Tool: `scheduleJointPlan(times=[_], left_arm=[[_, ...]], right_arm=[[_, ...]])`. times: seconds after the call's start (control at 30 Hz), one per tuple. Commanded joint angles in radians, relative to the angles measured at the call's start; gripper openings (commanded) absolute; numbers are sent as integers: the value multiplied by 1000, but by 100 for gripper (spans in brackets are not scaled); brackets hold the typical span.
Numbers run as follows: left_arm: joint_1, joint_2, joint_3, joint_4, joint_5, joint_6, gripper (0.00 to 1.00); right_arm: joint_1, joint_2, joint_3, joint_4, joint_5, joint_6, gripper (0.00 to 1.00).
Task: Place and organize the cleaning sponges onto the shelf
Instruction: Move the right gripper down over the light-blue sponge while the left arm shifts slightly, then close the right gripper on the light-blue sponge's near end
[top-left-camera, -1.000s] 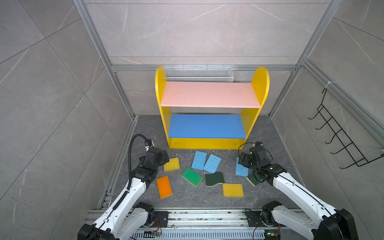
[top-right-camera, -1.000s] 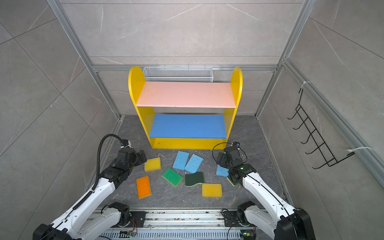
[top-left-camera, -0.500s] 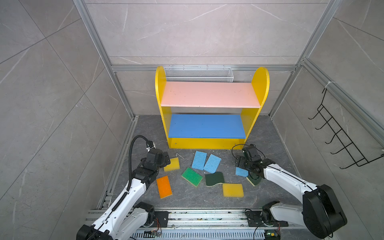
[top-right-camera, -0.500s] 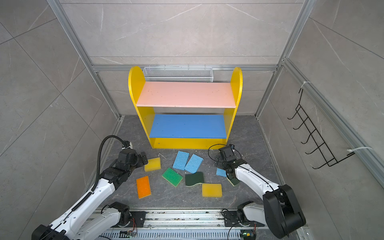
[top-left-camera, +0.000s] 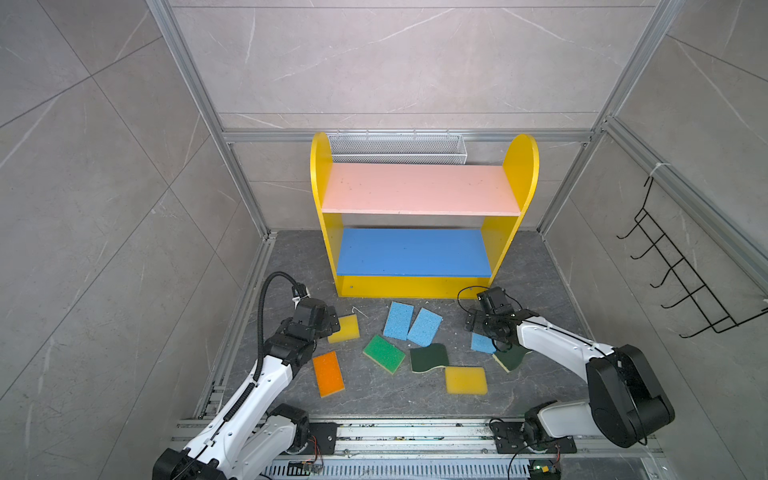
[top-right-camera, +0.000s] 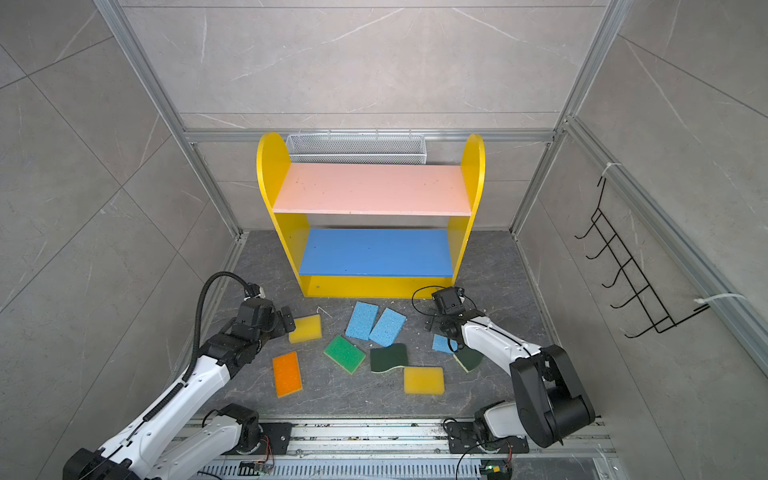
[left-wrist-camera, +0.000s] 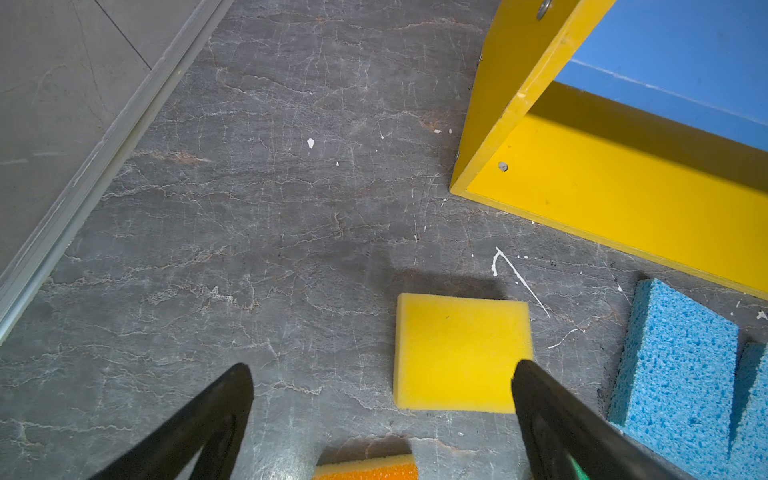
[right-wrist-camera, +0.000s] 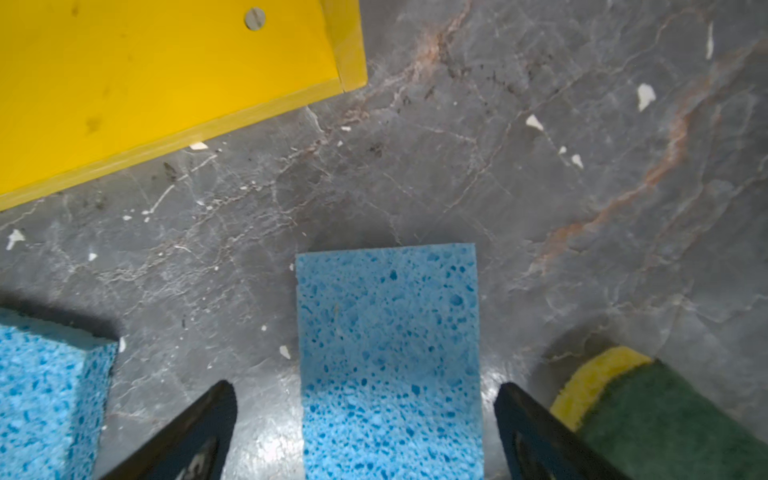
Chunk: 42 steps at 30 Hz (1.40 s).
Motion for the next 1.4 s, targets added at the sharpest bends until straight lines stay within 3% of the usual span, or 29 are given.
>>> scheduleJointPlan(times=[0.0,0.3,0.6,1.37], left_arm=[[-5,0,35,-15,-11,-18,100],[-4,42,44,-23,-15,-36,100],[-4,56,55,-43,-32,-52,100],[-4,-23,37,-102,-84,-131,100]], right_arm=[[-6,11,17,-34,18,22,99],[-21,73,25,-70,29,55,99],[-26,105,27,-39,-44,23,99],[13,185,73,-77,-172,0,87]])
